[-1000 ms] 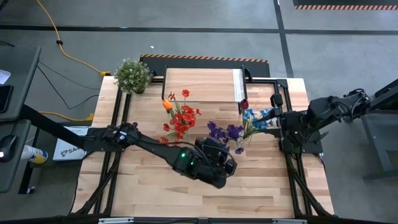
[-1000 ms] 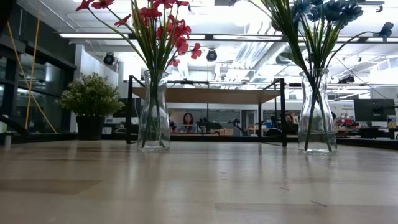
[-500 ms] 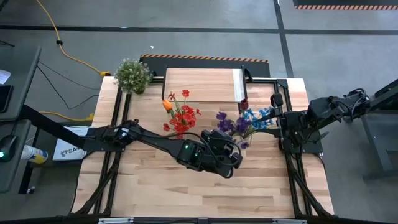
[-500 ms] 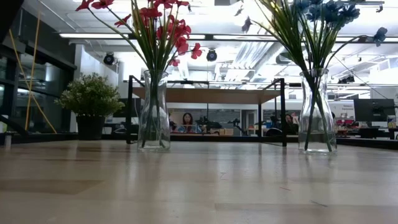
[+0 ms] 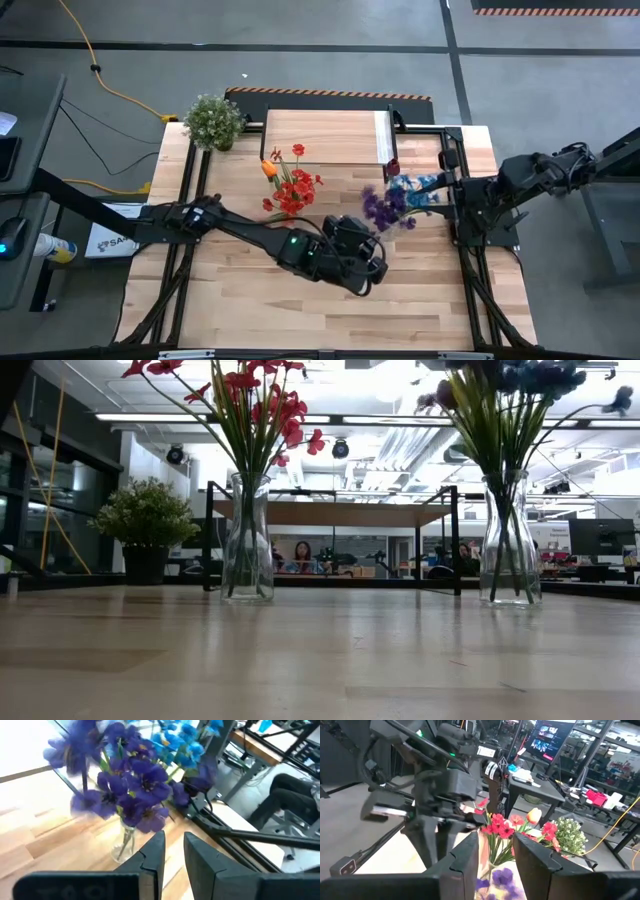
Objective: Pick and place flowers into a vace then onto a shelf
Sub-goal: Put the left transparent vase on the shelf
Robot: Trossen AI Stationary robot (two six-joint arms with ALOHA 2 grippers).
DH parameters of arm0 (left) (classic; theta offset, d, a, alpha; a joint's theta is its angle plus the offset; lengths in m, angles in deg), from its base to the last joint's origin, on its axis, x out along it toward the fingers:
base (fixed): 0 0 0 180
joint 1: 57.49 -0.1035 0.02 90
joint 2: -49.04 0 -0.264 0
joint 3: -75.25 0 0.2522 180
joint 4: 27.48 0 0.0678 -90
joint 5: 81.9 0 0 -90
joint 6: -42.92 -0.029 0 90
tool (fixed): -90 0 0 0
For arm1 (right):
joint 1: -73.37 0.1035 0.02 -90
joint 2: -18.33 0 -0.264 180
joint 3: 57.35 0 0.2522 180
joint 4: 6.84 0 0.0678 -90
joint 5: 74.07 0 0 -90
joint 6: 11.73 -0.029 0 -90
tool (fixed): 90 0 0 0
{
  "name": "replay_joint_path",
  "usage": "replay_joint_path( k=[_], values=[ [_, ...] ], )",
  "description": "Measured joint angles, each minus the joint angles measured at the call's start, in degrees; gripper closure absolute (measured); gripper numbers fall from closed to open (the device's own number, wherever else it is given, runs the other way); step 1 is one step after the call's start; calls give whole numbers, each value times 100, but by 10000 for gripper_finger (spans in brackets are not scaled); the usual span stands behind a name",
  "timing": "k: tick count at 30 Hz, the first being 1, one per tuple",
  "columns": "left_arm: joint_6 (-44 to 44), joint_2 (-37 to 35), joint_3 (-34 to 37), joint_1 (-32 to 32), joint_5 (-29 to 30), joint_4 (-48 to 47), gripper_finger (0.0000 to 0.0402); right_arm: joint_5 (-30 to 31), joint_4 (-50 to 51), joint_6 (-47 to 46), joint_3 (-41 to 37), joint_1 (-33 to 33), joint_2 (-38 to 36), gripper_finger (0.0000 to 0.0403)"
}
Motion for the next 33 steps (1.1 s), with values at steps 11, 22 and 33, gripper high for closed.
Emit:
replay_joint_path(
  k=[11, 22, 33],
  values=[
    [2, -327, -16, 510, 17, 43, 298, -362, -14, 47, 0, 0, -302, 289],
    [287, -580, -16, 1359, 504, 194, 298, -1834, 46, -864, 0, 0, -796, 289],
    [1484, -575, 6, 2223, 762, -5, 298, -2630, 223, -1676, 0, 0, -965, 289]
  ],
)
